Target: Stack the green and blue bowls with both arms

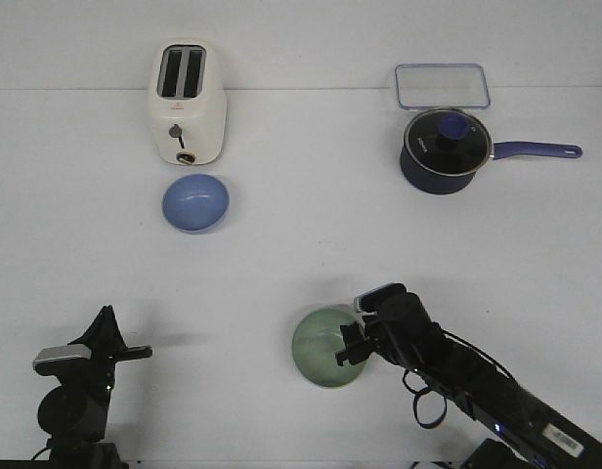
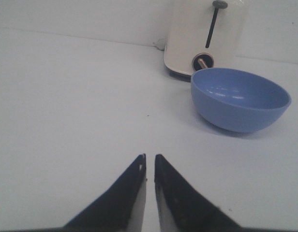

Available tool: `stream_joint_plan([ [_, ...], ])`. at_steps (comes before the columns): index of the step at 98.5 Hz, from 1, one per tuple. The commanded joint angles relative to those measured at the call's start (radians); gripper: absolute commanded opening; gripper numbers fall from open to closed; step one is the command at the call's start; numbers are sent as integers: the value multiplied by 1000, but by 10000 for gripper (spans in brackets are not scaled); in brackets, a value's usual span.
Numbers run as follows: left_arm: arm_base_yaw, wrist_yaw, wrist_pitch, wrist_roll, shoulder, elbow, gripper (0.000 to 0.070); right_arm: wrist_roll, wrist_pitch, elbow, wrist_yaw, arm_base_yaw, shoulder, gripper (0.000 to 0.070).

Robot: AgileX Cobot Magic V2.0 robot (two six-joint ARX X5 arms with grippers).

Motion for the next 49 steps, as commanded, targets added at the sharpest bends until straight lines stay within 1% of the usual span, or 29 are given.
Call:
stream_joint_plan([
  [1,-1,3,38,-90,-1,-20,14,-23,11,6,5,7,-67,345],
  [7,-1,4,71,-176,-1,-20,12,-28,1,6,8,8,-144,344],
  [12,-1,16,89,-232,-1,-14,10,-29,-11,5,31,13,-216,340],
  [16,-1,30,95,-259,0,2,11,-39,-23,5,61,20,-266,338],
  [23,-1,29,93,-284,25,53,11,-55,-45,5,129,33,-345,338],
  [34,-1,29,94,-281,155,186,12,-61,-75,3,209,43,-430,338],
  [42,-1,33,92,-254,332,311,12,-62,-89,3,237,43,-457,338],
  [49,-2,71,63,-216,525,435,12,-64,-92,3,241,43,-462,338],
])
